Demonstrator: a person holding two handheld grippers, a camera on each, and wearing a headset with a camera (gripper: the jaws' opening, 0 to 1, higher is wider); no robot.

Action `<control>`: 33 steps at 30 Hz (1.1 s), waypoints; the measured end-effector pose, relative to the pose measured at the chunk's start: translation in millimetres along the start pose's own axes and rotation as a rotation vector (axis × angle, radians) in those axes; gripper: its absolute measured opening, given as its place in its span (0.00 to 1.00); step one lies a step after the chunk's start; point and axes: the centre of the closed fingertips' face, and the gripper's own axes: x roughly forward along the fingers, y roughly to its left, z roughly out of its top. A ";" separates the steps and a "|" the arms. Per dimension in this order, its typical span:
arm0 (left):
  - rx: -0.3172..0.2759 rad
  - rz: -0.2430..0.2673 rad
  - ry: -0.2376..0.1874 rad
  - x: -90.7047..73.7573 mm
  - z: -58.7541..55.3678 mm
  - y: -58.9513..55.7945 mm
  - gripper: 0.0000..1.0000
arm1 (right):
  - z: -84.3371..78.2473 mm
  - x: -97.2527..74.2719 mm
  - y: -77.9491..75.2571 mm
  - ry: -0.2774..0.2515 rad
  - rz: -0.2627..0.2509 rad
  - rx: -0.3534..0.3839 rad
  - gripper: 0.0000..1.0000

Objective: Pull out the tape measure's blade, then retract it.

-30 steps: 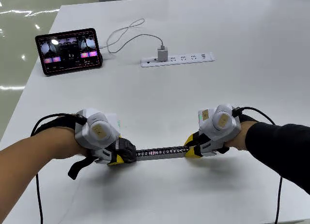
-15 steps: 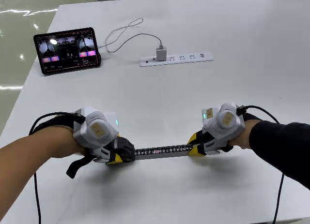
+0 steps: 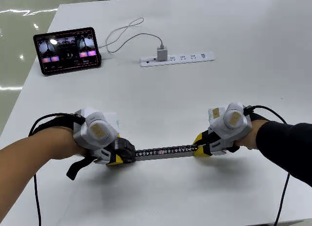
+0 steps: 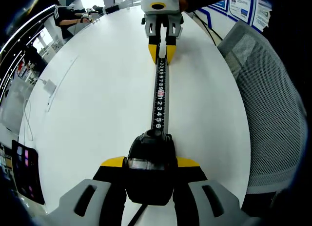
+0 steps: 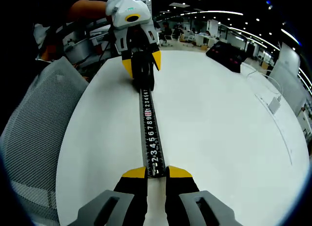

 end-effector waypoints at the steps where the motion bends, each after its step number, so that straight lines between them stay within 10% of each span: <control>1: 0.000 0.001 -0.001 -0.1 0.0 0.1 0.31 | -0.9 -0.2 -0.5 -0.001 -0.002 0.000 0.09; 33: -0.001 0.002 0.003 0.4 -0.4 -0.3 0.31 | -17.1 -11.2 -0.7 -0.002 -0.011 0.010 0.09</control>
